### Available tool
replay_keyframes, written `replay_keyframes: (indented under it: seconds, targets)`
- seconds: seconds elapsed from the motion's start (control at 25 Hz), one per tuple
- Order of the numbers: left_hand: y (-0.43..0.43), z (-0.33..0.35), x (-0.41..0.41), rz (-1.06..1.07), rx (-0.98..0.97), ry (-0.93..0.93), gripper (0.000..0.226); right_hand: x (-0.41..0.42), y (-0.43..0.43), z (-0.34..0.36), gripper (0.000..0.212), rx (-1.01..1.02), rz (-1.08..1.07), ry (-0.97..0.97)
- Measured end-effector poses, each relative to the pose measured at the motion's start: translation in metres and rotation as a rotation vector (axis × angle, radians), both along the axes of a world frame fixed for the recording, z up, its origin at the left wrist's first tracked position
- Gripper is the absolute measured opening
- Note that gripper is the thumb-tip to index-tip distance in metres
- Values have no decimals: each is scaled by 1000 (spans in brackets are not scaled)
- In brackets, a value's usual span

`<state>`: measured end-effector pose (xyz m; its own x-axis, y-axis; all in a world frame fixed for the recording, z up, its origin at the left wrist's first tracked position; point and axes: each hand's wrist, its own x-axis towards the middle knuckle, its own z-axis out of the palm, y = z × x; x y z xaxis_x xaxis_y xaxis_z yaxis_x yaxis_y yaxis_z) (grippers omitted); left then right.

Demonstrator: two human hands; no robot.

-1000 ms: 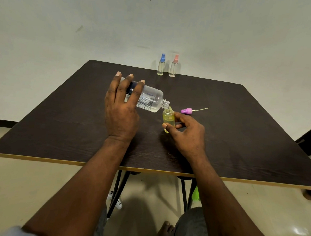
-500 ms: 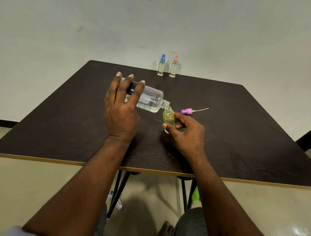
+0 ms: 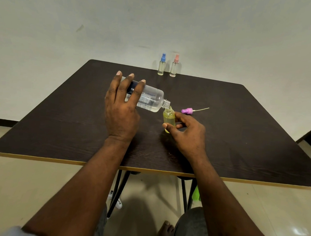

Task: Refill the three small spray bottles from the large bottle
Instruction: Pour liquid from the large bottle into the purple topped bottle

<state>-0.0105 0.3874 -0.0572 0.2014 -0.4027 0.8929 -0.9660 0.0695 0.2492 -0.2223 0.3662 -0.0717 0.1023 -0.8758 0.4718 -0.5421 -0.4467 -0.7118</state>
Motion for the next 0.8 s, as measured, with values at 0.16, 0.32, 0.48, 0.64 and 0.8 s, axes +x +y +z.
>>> replay_keyframes:
  seconds: [0.16, 0.32, 0.48, 0.64, 0.8]
  targets:
    - [0, 0, -1, 5, 5, 3, 69, 0, 1, 1, 52, 9, -6, 0]
    - [0, 0, -1, 6, 8, 2, 67, 0, 1, 1, 51, 14, -3, -6]
    - [1, 1, -2, 4, 11, 3, 67, 0, 2, 1, 52, 16, -3, -3]
    - [3, 2, -3, 8, 15, 12, 67, 0, 1, 1, 51, 25, 0, -1]
    - [2, 1, -2, -3, 9, 17, 68, 0, 1, 1, 51, 19, 0, -5]
